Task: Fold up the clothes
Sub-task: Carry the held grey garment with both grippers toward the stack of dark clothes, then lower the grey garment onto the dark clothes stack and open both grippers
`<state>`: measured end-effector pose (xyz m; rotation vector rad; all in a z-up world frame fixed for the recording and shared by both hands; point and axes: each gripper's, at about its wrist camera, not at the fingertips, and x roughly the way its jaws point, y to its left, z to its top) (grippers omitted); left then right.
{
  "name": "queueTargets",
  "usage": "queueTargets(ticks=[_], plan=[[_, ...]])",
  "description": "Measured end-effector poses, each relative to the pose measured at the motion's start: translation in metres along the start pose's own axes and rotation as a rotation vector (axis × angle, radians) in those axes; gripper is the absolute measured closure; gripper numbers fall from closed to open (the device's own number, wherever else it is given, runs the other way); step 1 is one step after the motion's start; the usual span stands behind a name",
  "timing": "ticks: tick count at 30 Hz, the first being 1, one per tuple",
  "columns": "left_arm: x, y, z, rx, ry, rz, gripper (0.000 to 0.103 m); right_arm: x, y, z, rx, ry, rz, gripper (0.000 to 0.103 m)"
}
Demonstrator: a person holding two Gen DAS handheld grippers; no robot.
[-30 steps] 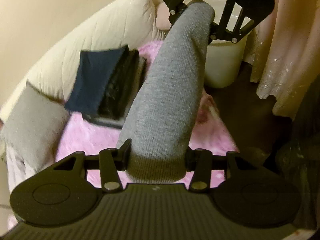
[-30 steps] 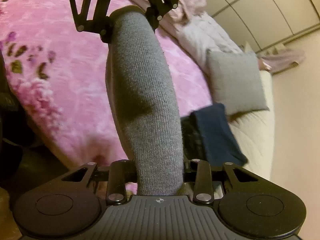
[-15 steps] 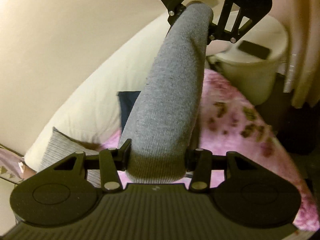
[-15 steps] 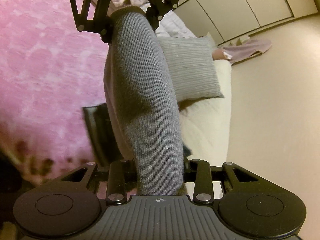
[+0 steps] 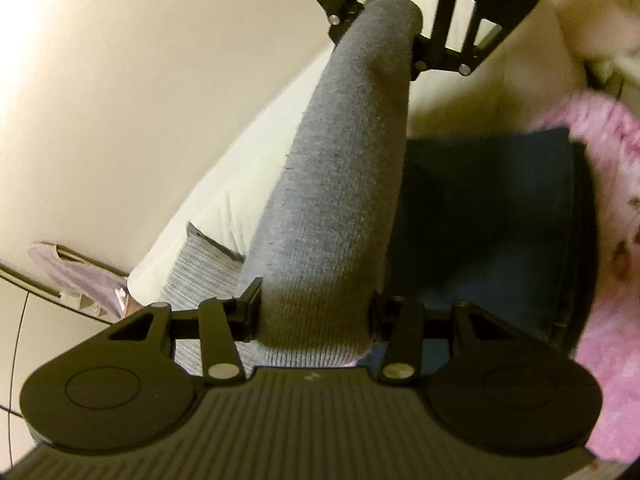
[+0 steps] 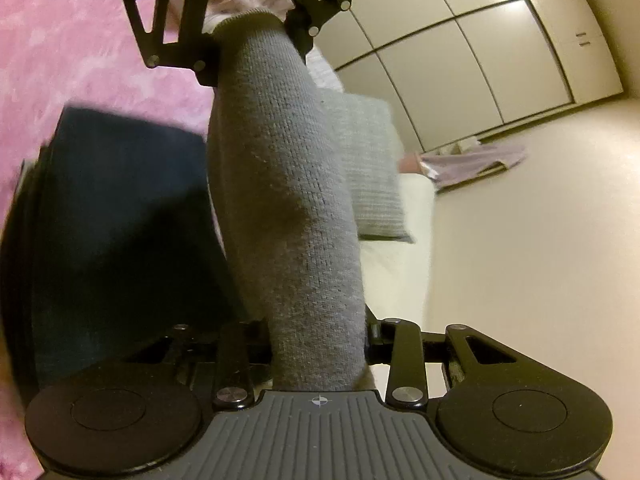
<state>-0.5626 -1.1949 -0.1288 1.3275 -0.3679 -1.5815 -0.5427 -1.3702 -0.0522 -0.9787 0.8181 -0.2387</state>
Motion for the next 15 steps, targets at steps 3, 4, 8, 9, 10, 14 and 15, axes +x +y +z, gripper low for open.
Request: queueTargets(ticks=[3,4,8,9,10,14,15], plan=[[0.036,-0.065,-0.022,0.031,0.074,-0.092,0.059,0.029,0.056,-0.021,-0.001,0.036,0.144,0.068],[0.043,-0.083,-0.026,0.048,0.094,-0.122,0.058,0.034,0.074,-0.027,-0.011,0.056,0.182,0.067],[0.040,-0.122,-0.040,0.090,0.063,-0.102,0.052,0.019,0.096,-0.040,-0.001,0.053,0.118,0.062],[0.035,-0.118,-0.041,0.069,0.063,-0.104,0.049,0.015,0.090,-0.043,0.022,0.055,0.115,0.062],[0.030,-0.114,-0.042,0.053,0.064,-0.107,0.048,0.010,0.087,-0.043,0.038,0.060,0.117,0.062],[0.019,-0.107,-0.041,0.019,0.062,-0.107,0.048,-0.010,0.082,-0.040,0.115,0.067,0.144,0.063],[0.021,-0.107,-0.040,0.027,0.061,-0.113,0.048,-0.010,0.079,-0.041,0.135,0.072,0.159,0.066]])
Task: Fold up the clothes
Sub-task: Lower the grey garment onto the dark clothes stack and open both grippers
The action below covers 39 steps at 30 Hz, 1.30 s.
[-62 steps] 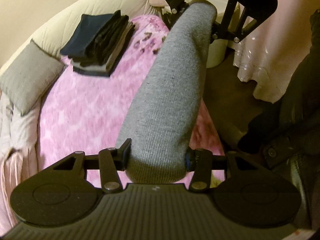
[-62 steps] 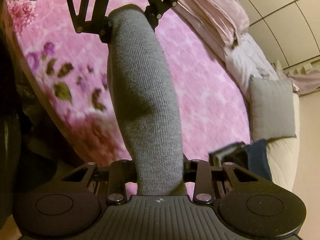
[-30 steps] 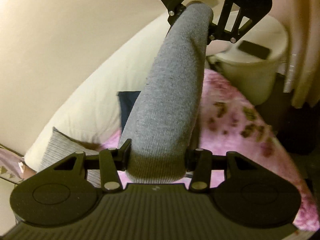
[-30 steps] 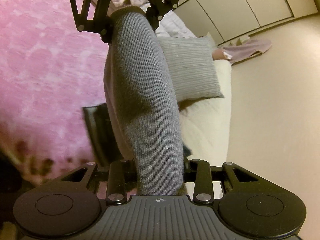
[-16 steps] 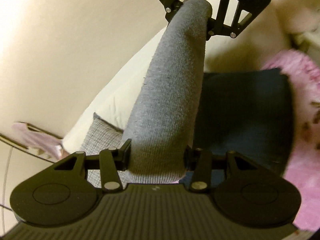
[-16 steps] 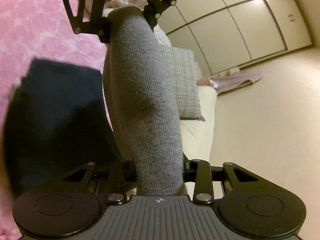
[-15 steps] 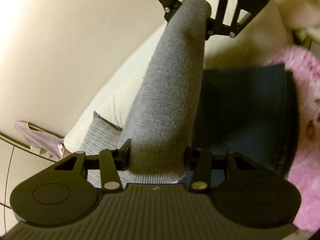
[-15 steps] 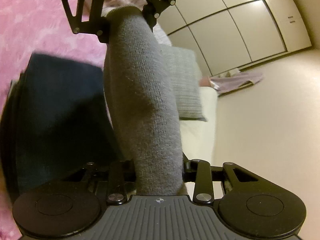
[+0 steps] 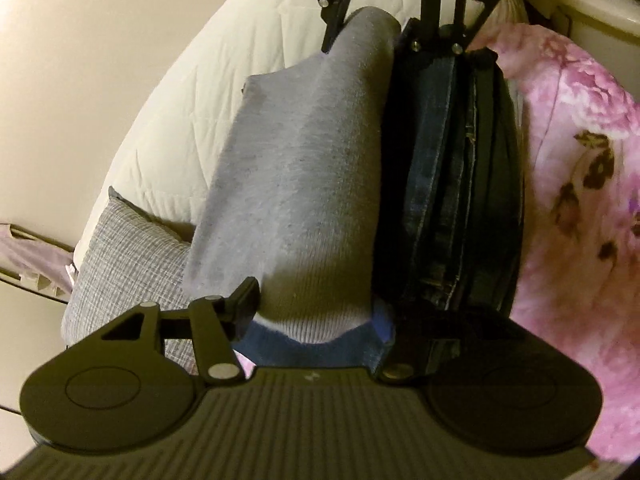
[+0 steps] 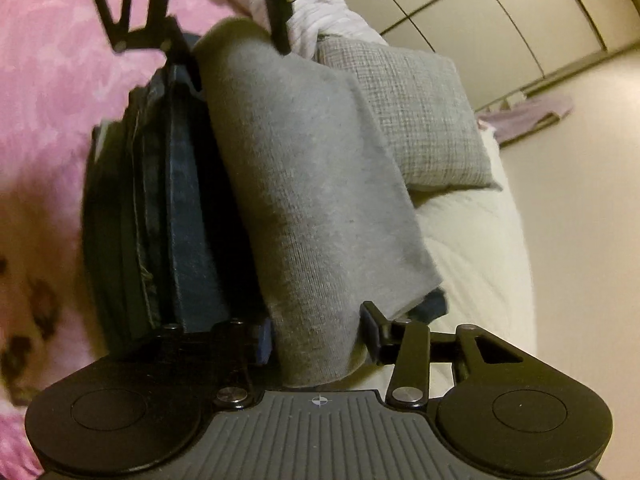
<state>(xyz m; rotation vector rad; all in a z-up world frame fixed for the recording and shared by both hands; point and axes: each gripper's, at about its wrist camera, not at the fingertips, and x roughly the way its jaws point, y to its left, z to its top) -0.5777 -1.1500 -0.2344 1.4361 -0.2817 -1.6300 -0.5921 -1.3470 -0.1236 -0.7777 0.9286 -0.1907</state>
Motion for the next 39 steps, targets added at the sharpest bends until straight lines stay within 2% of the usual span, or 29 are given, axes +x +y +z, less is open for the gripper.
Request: queueTargets(ticks=[4,7,9,12,18,20,22,26,29,32,36,39], plan=[[-0.003,-0.001,-0.001,0.010,-0.005,-0.018,0.049,-0.005,-0.005,0.015,0.046,0.046,0.017,0.070],[-0.012,0.006,-0.013,0.000,-0.007,0.008,0.050,-0.030,0.003,0.031,0.079,0.010,0.038,0.070],[-0.011,0.002,-0.024,-0.018,0.011,0.007,0.050,-0.024,0.017,0.044,0.069,0.006,0.058,0.070],[0.000,-0.010,-0.027,-0.006,0.029,-0.010,0.052,-0.003,0.028,0.048,0.074,0.040,0.067,0.070],[-0.008,-0.014,-0.018,-0.056,0.012,0.009,0.051,-0.005,0.013,0.044,0.107,0.035,0.052,0.070],[-0.004,-0.017,-0.017,-0.067,0.027,0.002,0.052,0.005,0.020,0.043,0.072,0.052,0.073,0.070],[-0.003,-0.021,-0.017,-0.052,0.032,-0.004,0.052,0.009,0.025,0.041,0.041,0.051,0.058,0.069],[-0.016,-0.014,-0.018,-0.056,0.033,-0.028,0.047,-0.001,0.020,0.042,0.072,0.074,0.079,0.065],[-0.027,-0.003,-0.026,-0.134,0.057,-0.071,0.047,-0.016,0.005,0.038,0.183,0.095,0.135,0.064],[-0.046,0.016,-0.038,-0.270,0.074,-0.114,0.048,-0.033,-0.015,0.033,0.309,0.103,0.190,0.064],[-0.054,0.058,-0.040,-0.463,0.064,-0.108,0.048,-0.045,-0.047,0.036,0.487,0.049,0.206,0.064],[-0.040,0.083,-0.032,-0.592,0.042,-0.124,0.050,-0.029,-0.069,0.045,0.632,0.008,0.259,0.065]])
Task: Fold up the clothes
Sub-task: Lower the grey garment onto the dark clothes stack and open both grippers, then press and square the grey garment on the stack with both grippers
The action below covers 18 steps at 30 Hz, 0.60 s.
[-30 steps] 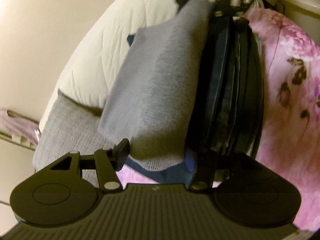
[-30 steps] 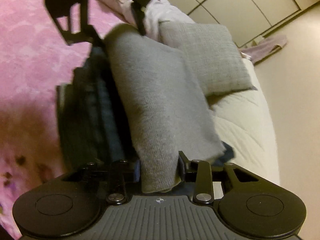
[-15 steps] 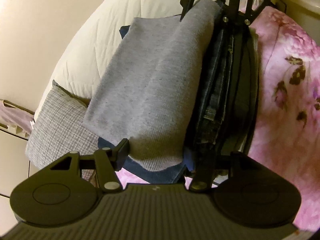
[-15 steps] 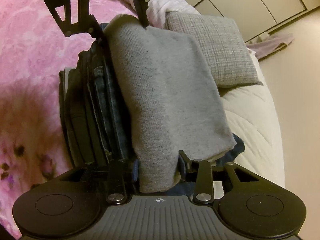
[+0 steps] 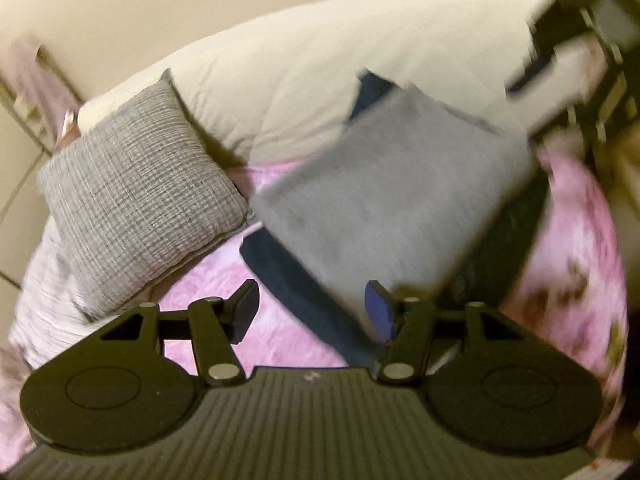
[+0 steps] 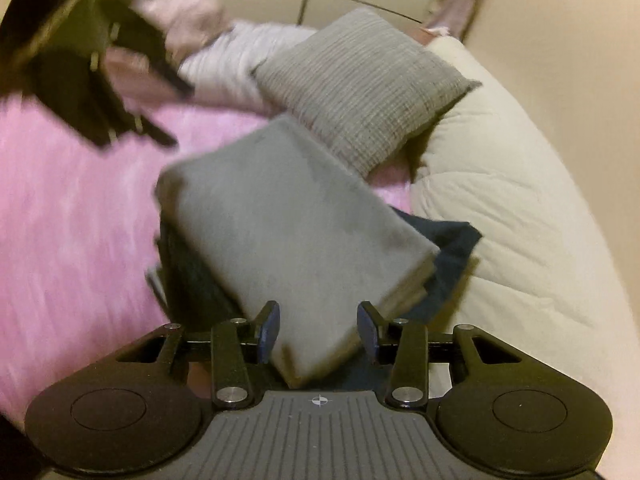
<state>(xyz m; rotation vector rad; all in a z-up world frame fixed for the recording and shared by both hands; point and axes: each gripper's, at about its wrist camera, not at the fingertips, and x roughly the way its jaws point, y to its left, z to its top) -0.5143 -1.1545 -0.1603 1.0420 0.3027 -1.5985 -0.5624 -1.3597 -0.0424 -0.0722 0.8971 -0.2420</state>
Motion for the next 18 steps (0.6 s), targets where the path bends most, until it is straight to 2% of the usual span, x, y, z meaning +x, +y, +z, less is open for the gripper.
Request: queueTargets(ticks=[3,6,9,12,14,18], plan=[[0.027,0.001,0.013,-0.061,0.021,-0.064,0.057,0.030,-0.007,0.012,0.095,0.031,0.099,0.074],[0.053,-0.012,0.010,-0.027,0.076,-0.103,0.059,0.059,-0.002,0.002,0.080,0.123,0.139,0.074],[0.057,-0.017,0.005,-0.019,0.085,-0.111,0.059,0.054,-0.004,0.004,0.075,0.122,0.163,0.074],[0.048,-0.007,0.012,-0.033,0.096,-0.100,0.059,0.041,-0.023,0.017,0.144,0.061,0.118,0.074],[0.039,-0.004,0.020,-0.015,0.077,-0.078,0.059,0.041,-0.042,0.026,0.185,0.027,0.075,0.074],[0.044,0.007,0.038,-0.055,0.029,-0.058,0.059,0.061,-0.074,0.038,0.219,0.022,0.020,0.074]])
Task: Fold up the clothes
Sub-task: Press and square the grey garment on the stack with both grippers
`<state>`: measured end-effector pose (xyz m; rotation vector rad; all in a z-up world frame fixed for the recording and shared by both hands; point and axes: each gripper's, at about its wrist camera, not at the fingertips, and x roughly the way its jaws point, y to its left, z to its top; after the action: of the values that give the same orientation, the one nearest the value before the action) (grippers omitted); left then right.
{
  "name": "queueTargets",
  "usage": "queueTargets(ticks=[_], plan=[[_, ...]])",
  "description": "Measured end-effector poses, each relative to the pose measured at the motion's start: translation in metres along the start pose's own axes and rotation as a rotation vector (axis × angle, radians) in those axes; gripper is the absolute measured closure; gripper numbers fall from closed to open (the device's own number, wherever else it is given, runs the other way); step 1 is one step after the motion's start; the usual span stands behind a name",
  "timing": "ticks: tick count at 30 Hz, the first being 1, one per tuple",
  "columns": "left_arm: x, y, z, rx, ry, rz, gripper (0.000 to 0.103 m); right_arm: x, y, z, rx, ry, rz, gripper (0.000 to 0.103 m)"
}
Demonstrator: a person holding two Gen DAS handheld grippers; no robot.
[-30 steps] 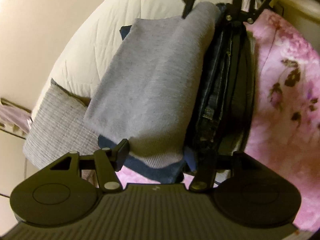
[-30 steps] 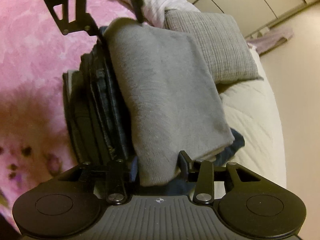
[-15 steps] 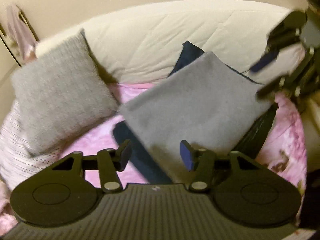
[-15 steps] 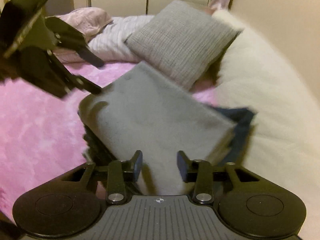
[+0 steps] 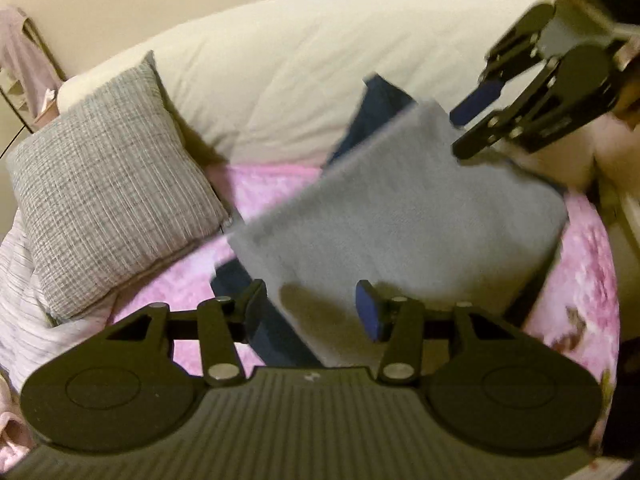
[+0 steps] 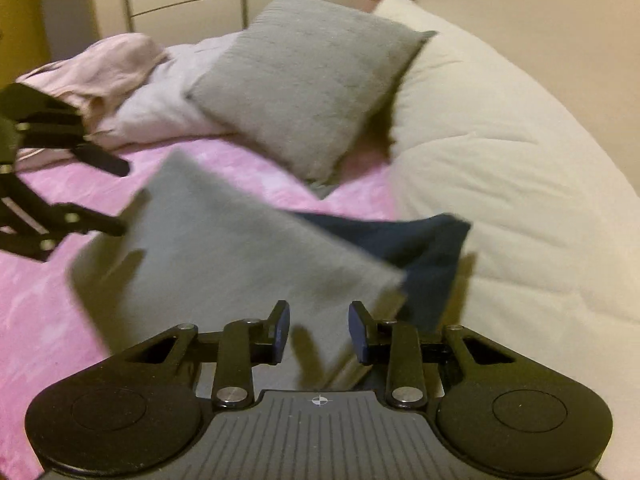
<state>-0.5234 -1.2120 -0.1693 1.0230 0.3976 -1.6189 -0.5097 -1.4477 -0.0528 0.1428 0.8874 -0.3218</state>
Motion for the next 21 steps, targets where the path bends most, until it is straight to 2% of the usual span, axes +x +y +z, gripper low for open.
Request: queueTargets(ticks=[3,5,8,12,15,18,20,21], plan=[[0.019,0.005,0.015,-0.037,0.024,-0.015,0.059,0.025,-0.015,-0.001,0.046,0.055,0.028,0.074],[0.038,0.005,0.015,-0.041,0.086,-0.024,0.058,0.029,-0.015,-0.007,0.040,0.058,0.025,0.074],[0.048,0.005,0.014,-0.042,0.101,-0.016,0.058,0.024,-0.017,-0.004,0.050,0.066,0.037,0.074],[0.032,0.009,0.013,-0.051,0.110,-0.021,0.059,0.004,-0.016,0.002,0.056,0.036,0.037,0.074],[0.010,0.012,0.004,-0.067,0.089,0.000,0.060,-0.016,-0.003,-0.005,0.085,0.018,0.071,0.074],[-0.008,0.008,-0.009,-0.133,0.098,-0.020,0.060,-0.015,0.015,-0.021,0.109,0.050,0.109,0.074],[-0.006,-0.005,-0.017,-0.137,0.132,-0.030,0.062,-0.005,0.023,-0.035,0.115,0.094,0.119,0.073],[-0.005,-0.010,-0.021,-0.138,0.131,-0.024,0.064,-0.005,0.026,-0.040,0.108,0.088,0.109,0.073]])
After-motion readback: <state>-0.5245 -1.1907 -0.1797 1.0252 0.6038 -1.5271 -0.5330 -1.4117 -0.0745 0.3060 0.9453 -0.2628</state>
